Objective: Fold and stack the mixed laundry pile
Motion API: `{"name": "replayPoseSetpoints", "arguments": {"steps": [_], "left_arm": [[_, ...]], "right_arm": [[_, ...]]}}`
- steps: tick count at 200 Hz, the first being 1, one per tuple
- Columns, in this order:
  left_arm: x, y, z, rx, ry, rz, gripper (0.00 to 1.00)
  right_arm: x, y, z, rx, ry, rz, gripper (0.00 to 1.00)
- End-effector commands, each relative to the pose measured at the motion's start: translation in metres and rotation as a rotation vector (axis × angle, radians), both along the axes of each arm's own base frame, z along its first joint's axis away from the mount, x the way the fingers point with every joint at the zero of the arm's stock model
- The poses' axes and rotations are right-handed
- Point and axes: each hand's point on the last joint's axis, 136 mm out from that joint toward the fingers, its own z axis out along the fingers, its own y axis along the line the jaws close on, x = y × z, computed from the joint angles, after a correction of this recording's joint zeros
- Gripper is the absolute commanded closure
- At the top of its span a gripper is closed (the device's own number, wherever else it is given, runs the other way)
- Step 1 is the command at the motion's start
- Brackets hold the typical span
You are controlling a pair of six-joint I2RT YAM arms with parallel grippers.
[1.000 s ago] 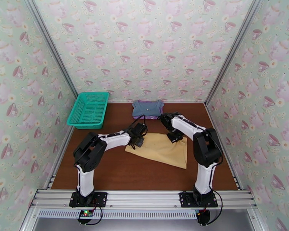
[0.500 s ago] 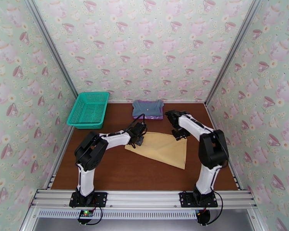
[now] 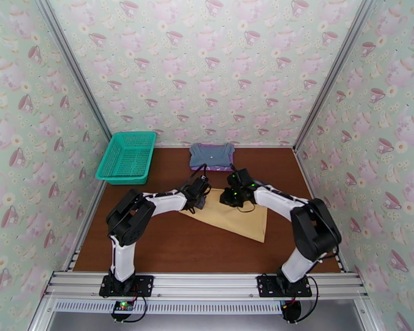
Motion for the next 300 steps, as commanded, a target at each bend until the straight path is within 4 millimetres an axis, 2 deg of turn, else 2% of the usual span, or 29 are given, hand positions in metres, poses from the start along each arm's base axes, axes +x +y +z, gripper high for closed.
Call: {"name": "replayPoseSetpoints", "arguments": {"steps": [1,24,44,74,94,107,120,130,147,163,186,202,221,225,245,249,265,300], "left_arm": [[-0.019,0.03,-0.012,0.097,0.06,0.068,0.83],[-0.025,0.05,-0.01,0.146,0.064,0.148,0.83],[-0.031,0.062,-0.012,0.166,0.077,0.201,0.83],[-0.039,0.069,-0.016,0.157,0.093,0.244,0.83],[-0.037,0.067,-0.005,0.117,0.066,0.251,0.81],[-0.032,0.062,0.013,0.09,0.037,0.239,0.72],[-0.028,0.057,0.04,0.061,-0.002,0.231,0.47],[-0.027,0.056,0.062,0.04,-0.024,0.228,0.35],[-0.035,0.058,0.092,0.001,-0.028,0.223,0.26],[-0.05,0.065,0.1,-0.022,0.027,0.224,0.24],[-0.077,0.071,0.077,-0.098,0.181,0.229,0.24],[-0.086,0.07,0.058,-0.176,0.254,0.228,0.25],[-0.08,0.072,0.049,-0.253,0.301,0.244,0.26],[-0.086,0.076,0.038,-0.247,0.333,0.251,0.26],[-0.086,0.081,0.025,-0.244,0.394,0.263,0.27],[-0.078,0.079,0.032,-0.244,0.379,0.262,0.27],[-0.075,0.085,0.026,-0.189,0.395,0.27,0.27],[-0.078,0.072,0.002,-0.188,0.487,0.247,0.28]], "right_arm": [[-0.017,0.007,-0.014,0.023,0.058,-0.034,0.84],[-0.031,-0.019,-0.039,-0.088,0.086,-0.09,0.84],[-0.033,-0.033,-0.048,-0.166,0.088,-0.105,0.83],[-0.026,-0.036,-0.055,-0.203,0.081,-0.102,0.82],[-0.024,-0.037,-0.055,-0.21,0.079,-0.1,0.82],[-0.026,-0.036,-0.054,-0.199,0.076,-0.104,0.82],[-0.028,-0.038,-0.056,-0.203,0.078,-0.102,0.82],[-0.028,-0.039,-0.057,-0.211,0.08,-0.091,0.81],[-0.03,-0.038,-0.06,-0.218,0.09,-0.061,0.82],[-0.033,-0.037,-0.062,-0.217,0.098,-0.042,0.82],[-0.035,-0.037,-0.063,-0.212,0.1,-0.03,0.82],[-0.037,-0.037,-0.063,-0.214,0.1,-0.02,0.81],[-0.037,-0.037,-0.062,-0.215,0.101,-0.011,0.81],[-0.037,-0.036,-0.062,-0.215,0.103,-0.009,0.81],[-0.037,-0.036,-0.062,-0.216,0.102,-0.003,0.81],[-0.038,-0.036,-0.062,-0.217,0.102,-0.001,0.81],[-0.037,-0.036,-0.063,-0.219,0.103,0.002,0.8],[-0.036,-0.035,-0.069,-0.217,0.107,0.005,0.8]]}}
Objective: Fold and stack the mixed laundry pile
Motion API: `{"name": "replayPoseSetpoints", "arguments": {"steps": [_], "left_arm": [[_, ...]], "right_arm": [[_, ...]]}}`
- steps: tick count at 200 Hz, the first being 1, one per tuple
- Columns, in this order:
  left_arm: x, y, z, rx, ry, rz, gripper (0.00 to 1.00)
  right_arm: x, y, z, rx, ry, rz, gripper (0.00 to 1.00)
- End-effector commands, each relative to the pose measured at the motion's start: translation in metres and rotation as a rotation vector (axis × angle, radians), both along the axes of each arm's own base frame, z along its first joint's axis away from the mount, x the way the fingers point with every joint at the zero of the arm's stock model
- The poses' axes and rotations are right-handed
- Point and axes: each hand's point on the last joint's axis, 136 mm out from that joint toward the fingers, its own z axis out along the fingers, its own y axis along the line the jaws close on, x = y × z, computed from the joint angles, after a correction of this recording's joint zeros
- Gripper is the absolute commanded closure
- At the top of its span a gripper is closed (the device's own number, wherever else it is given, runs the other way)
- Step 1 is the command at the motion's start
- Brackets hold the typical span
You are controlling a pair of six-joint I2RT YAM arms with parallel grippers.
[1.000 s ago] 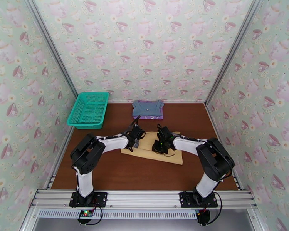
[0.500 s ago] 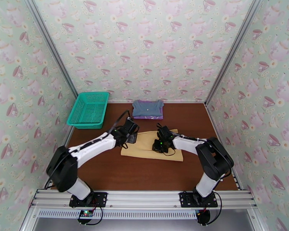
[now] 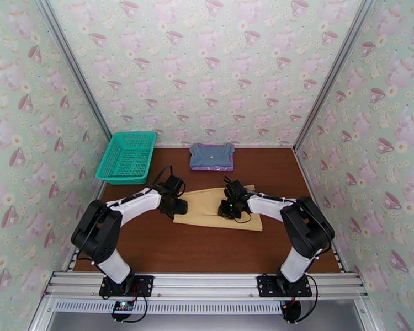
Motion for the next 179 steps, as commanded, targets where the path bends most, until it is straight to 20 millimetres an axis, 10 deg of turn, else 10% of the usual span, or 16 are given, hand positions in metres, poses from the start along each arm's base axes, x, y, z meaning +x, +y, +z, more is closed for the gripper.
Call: {"name": "replayPoseSetpoints", "arguments": {"steps": [1,66,113,146,179], "left_arm": [[-0.006,-0.014,-0.013,-0.033,0.075,-0.039,0.28],[-0.016,-0.034,-0.073,-0.033,0.217,-0.044,0.37],[-0.019,-0.042,-0.085,-0.028,0.223,-0.02,0.89],[-0.005,-0.023,-0.057,0.056,0.127,0.003,1.0],[0.021,0.004,0.016,0.118,-0.033,0.036,1.0]], "right_arm": [[-0.014,-0.014,-0.026,-0.077,0.082,0.008,0.8],[-0.016,-0.011,-0.031,-0.064,0.087,0.032,0.79],[-0.02,-0.009,-0.032,-0.04,0.084,0.045,0.79],[-0.023,-0.006,-0.034,-0.019,0.089,0.042,0.79],[-0.024,0.014,-0.031,0.01,0.089,0.057,0.79]]}}
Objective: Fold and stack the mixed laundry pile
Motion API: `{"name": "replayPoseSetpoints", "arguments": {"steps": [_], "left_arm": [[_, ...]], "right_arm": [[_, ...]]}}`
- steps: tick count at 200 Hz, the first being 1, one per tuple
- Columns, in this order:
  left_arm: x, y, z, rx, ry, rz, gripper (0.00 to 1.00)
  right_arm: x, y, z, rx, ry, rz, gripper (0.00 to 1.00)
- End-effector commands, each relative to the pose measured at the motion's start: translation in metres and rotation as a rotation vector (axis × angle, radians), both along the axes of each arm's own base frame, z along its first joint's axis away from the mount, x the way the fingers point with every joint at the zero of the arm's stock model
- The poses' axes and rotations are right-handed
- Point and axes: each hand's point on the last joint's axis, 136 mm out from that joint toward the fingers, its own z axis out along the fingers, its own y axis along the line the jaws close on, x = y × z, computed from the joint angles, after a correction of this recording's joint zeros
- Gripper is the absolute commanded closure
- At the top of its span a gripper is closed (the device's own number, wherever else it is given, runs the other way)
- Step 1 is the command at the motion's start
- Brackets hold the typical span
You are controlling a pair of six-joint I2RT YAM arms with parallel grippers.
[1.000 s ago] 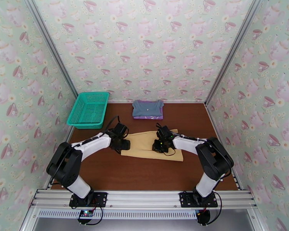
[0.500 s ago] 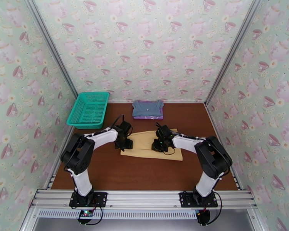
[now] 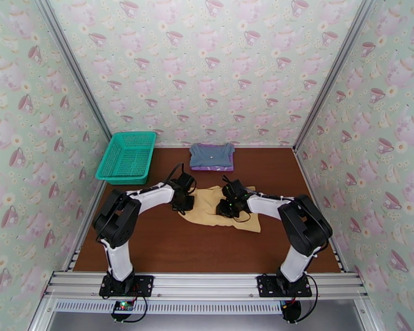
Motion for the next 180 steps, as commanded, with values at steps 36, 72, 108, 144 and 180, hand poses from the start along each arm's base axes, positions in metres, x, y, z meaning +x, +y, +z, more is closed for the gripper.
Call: {"name": "replayPoseSetpoints", "arguments": {"steps": [36,72,108,144,180], "left_arm": [[0.016,0.06,0.103,0.14,-0.168,0.025,1.0],[0.01,0.053,0.122,0.093,-0.167,-0.039,1.0],[-0.002,0.042,0.122,0.09,-0.156,-0.08,1.0],[0.0,0.039,0.135,0.106,-0.174,-0.108,1.0],[0.003,0.042,0.137,0.148,-0.171,-0.128,1.0]], "right_arm": [[-0.017,0.018,-0.028,-0.058,0.097,0.007,0.79],[-0.002,0.061,-0.021,-0.012,0.082,0.007,0.79],[0.009,0.108,-0.021,0.017,0.08,0.02,0.78],[0.019,0.119,-0.016,0.005,0.063,0.02,0.76],[0.026,0.116,0.019,-0.022,-0.009,0.08,0.73]]}}
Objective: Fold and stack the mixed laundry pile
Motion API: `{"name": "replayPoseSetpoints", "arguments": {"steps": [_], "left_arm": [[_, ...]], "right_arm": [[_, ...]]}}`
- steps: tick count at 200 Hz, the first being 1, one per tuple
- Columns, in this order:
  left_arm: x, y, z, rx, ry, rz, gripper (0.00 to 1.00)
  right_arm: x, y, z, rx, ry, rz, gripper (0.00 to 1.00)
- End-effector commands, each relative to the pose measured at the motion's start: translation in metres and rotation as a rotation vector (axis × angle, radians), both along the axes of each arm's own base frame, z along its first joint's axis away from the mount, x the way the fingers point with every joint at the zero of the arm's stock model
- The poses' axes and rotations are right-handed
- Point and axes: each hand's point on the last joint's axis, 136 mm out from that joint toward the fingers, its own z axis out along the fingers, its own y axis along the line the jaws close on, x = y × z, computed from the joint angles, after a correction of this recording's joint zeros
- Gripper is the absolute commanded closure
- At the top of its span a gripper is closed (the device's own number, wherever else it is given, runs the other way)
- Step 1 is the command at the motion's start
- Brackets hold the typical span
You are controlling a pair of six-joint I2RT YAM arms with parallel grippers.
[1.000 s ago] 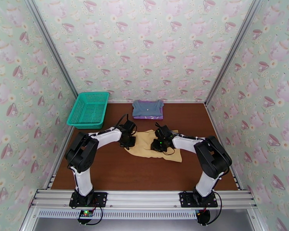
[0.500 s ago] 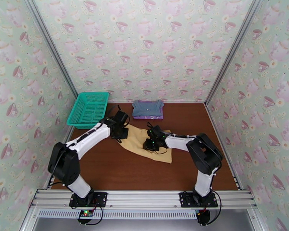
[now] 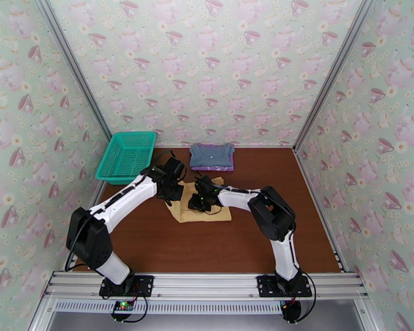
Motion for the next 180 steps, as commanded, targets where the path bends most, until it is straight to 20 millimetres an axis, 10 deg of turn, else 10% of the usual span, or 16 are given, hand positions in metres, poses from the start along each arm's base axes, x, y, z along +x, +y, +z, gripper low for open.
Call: {"name": "replayPoseSetpoints", "arguments": {"steps": [1,74,103,180], "left_arm": [[0.006,0.001,0.01,0.033,-0.026,-0.023,1.0],[0.015,0.018,0.011,0.106,-0.032,-0.031,1.0],[0.019,0.017,0.011,0.105,-0.028,-0.035,1.0],[0.02,-0.016,0.016,0.045,-0.026,-0.064,1.0]], "right_arm": [[0.001,-0.012,0.012,-0.072,-0.022,0.027,0.73],[0.008,-0.035,0.078,-0.054,-0.11,0.088,0.79],[0.0,-0.031,0.059,-0.012,-0.053,0.109,1.0],[-0.042,0.025,-0.003,0.073,0.094,0.152,1.0]]}}
